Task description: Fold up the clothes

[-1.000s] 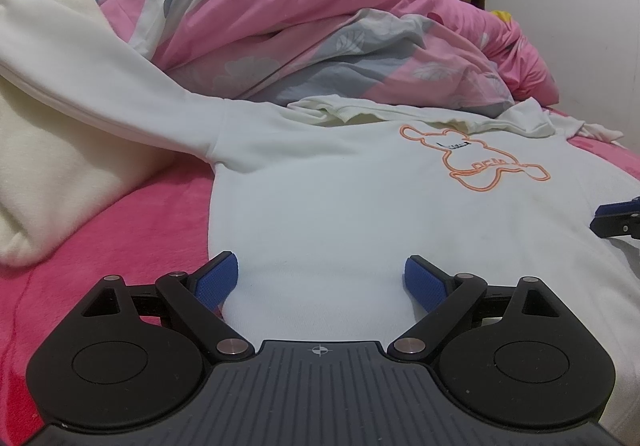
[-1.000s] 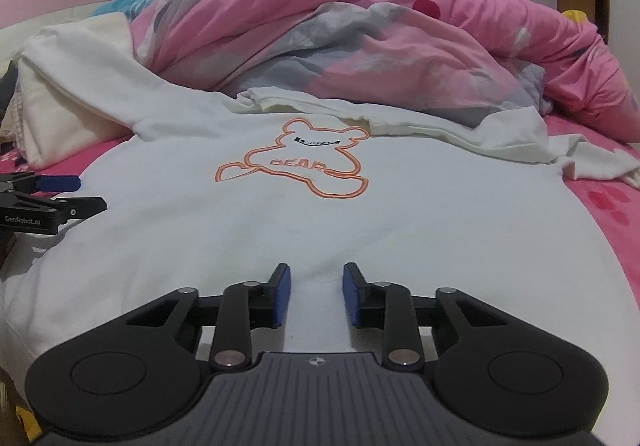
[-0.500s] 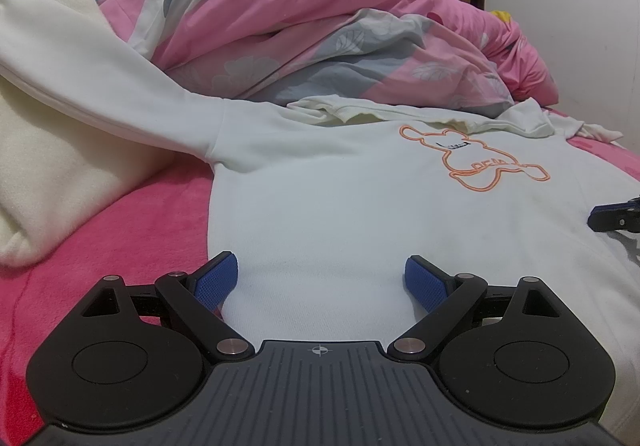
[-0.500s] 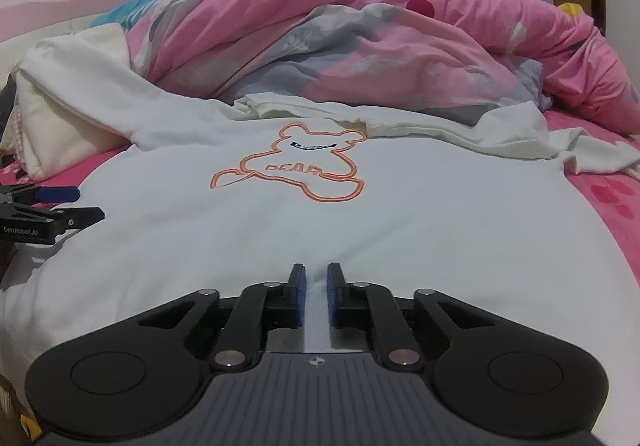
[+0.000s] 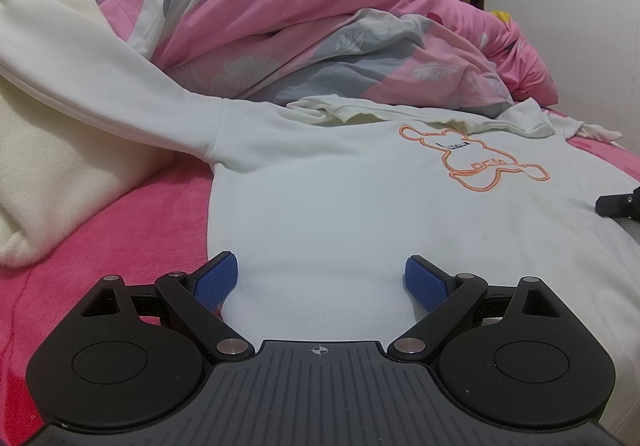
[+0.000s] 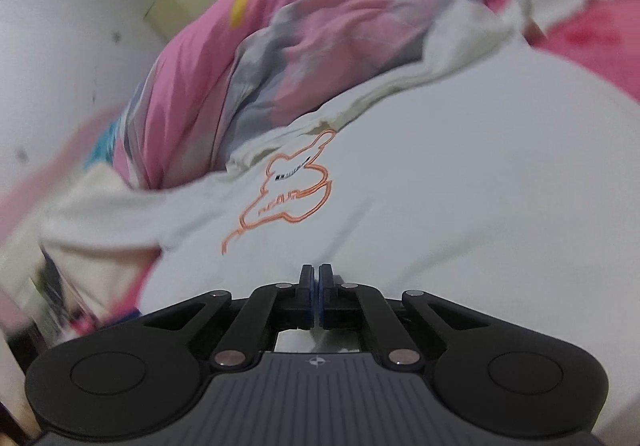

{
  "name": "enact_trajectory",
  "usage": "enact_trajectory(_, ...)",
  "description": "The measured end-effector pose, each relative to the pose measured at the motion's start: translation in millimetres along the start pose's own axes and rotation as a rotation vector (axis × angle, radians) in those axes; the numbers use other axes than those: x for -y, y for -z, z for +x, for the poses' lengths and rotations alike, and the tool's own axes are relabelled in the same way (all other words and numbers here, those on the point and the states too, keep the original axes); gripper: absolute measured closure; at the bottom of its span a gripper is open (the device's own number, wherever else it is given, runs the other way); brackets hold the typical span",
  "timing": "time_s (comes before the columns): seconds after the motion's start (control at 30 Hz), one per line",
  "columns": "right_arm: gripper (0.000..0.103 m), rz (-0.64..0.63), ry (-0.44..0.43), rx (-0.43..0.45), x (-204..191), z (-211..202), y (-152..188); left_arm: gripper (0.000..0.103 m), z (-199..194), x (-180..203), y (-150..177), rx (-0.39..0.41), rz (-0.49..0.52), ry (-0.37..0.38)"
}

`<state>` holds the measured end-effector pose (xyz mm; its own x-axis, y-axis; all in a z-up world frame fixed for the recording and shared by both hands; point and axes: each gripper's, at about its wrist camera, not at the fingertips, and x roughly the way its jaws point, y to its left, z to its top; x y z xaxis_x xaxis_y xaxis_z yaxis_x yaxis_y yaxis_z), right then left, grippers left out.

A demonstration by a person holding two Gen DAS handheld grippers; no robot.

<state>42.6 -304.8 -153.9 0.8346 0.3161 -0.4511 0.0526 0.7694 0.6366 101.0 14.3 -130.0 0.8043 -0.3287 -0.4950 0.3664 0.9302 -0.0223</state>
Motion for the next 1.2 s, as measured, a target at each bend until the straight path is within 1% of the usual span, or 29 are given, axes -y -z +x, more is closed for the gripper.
enact_trajectory(0.17,0.103,0.134,-0.062,0.021,17.2,-1.4,-3.8,0.011,0.0,0.0,-0.1,0.0,0.0,0.0)
enact_trajectory(0.23,0.103,0.153,-0.065,0.027,19.9,-1.5,-4.4,0.011,0.0,0.1,-0.1,0.0,0.0,0.0)
enact_trajectory(0.53,0.103,0.18,-0.095,0.064,22.6,-6.8,-6.3,0.011,0.0,0.1,-0.2,-0.001,-0.001,-0.001)
enact_trajectory(0.77,0.103,0.181,-0.13,0.123,19.2,-22.8,-9.9,0.011,0.0,-0.2,-0.3,-0.001,-0.001,0.0)
enact_trajectory(0.9,0.103,0.189,-0.133,0.156,19.4,-37.1,-11.2,0.011,0.0,0.2,-0.3,-0.001,-0.001,-0.001)
enact_trajectory(0.97,0.103,0.193,-0.13,0.18,19.3,-46.6,-11.8,0.011,-0.1,0.1,-0.2,-0.002,-0.001,-0.001)
enact_trajectory(1.03,0.103,0.192,-0.119,0.223,19.0,-64.3,-13.2,0.011,0.2,0.4,-0.3,-0.003,0.0,-0.002)
enact_trajectory(1.13,0.103,0.179,-0.084,0.312,19.1,-106.8,-14.1,0.011,0.6,0.9,-0.7,-0.005,0.001,-0.004)
enact_trajectory(1.2,0.103,0.165,-0.037,0.381,18.9,-142.0,-10.9,0.011,0.6,1.1,-0.9,-0.005,0.002,-0.005)
